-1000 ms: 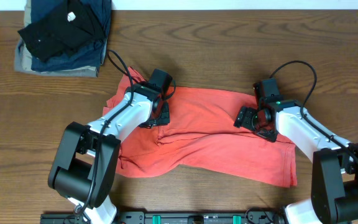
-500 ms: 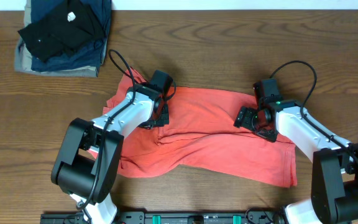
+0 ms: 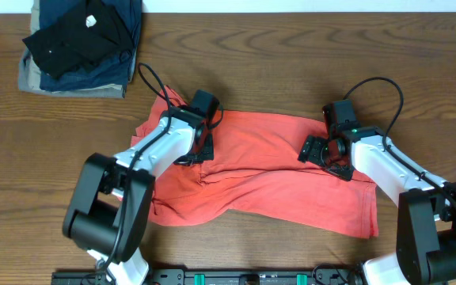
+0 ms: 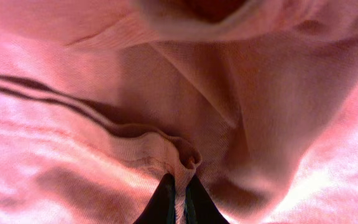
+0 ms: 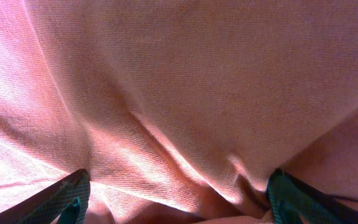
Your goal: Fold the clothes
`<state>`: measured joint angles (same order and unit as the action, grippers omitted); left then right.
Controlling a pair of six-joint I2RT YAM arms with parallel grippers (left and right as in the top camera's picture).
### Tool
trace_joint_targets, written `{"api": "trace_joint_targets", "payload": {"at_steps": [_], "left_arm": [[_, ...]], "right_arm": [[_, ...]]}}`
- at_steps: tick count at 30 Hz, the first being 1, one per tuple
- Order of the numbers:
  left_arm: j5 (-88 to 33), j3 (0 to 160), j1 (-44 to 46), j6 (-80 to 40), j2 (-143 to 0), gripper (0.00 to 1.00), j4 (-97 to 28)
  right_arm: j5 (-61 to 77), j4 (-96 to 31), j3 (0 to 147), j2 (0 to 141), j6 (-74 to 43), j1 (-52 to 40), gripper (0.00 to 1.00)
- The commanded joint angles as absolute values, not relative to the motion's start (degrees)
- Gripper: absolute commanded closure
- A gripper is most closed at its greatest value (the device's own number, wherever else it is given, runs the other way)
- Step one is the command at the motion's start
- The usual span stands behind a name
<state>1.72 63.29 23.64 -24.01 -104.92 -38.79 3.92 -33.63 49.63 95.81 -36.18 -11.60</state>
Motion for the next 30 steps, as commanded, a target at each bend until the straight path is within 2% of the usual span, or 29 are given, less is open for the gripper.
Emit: {"api": "trace_joint_targets", "payload": {"at_steps": [1,13,26,27,28,30], "left_arm": [[2.3,63.2,23.4,-24.2,-99.0,0.94,-40.4],[2.7,63.2,23.4,-24.3,-83.4,0.94,-53.4],[2.7,63.2,23.4,-24.2,-81.3,0.93,-56.0],[2.7,63.2,23.4,-24.2,-81.3,0.91,-55.9],[2.7,63.2,23.4,-24.2,-81.3,0.83,-55.8],[2.7,63.2,23.4,-24.2,-81.3,0.83,-55.6]], "right_arm": [[6.2,-32.5,46.8,98.9,-35.5,-12.4,0.1],[6.2,-32.5,46.8,98.9,-35.5,-12.4,0.12],[6.3,-32.2,46.8,98.9,-35.5,-12.4,0.12],[6.3,-32.3,46.8,98.9,-35.5,-12.4,0.12],[6.3,-32.3,46.8,98.9,-35.5,-12.4,0.12],[6.2,-32.3,46.8,98.9,-35.5,-12.4,0.13]]}}
